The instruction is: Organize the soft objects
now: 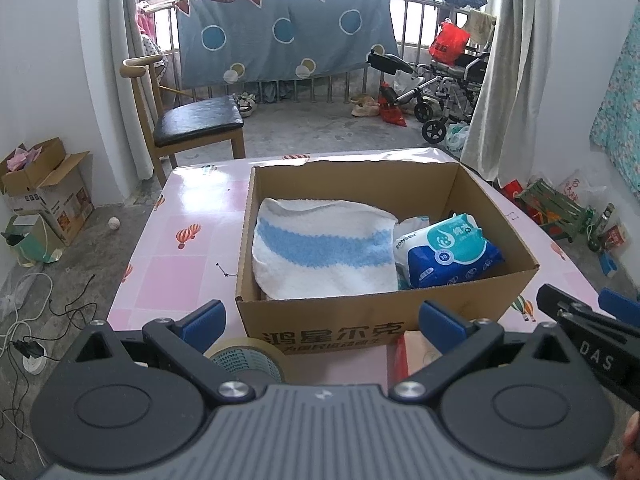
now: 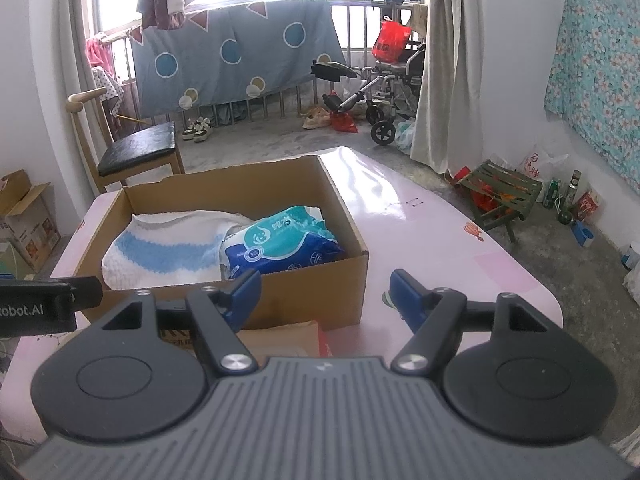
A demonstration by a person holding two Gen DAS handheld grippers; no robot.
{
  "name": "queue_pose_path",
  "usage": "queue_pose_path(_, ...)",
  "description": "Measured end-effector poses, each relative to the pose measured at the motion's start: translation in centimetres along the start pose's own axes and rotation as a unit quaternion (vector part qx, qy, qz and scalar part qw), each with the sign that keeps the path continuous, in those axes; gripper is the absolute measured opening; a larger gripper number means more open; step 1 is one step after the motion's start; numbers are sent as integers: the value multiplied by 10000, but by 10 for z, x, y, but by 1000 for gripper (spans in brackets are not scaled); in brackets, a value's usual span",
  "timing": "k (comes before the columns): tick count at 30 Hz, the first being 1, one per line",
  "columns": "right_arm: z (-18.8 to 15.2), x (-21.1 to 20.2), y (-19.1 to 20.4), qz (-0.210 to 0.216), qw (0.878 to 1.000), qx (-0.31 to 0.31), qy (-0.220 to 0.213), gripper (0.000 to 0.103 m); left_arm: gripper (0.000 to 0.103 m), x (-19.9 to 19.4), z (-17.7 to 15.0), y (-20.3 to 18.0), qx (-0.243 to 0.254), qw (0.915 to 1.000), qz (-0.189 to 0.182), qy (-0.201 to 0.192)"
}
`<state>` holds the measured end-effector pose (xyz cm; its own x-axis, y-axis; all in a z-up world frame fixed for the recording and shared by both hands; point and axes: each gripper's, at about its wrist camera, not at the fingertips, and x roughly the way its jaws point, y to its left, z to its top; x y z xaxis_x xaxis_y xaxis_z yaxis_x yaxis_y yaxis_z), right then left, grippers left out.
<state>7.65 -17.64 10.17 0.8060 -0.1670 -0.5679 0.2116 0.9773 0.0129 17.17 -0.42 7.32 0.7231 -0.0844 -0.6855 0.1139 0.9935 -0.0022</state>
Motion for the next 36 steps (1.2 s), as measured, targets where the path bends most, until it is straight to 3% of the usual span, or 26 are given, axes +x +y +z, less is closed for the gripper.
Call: queue_pose_path(36, -1, 2, 3, 33, 10000, -8, 15, 73, 103, 1, -1, -2, 53, 10000, -34, 10)
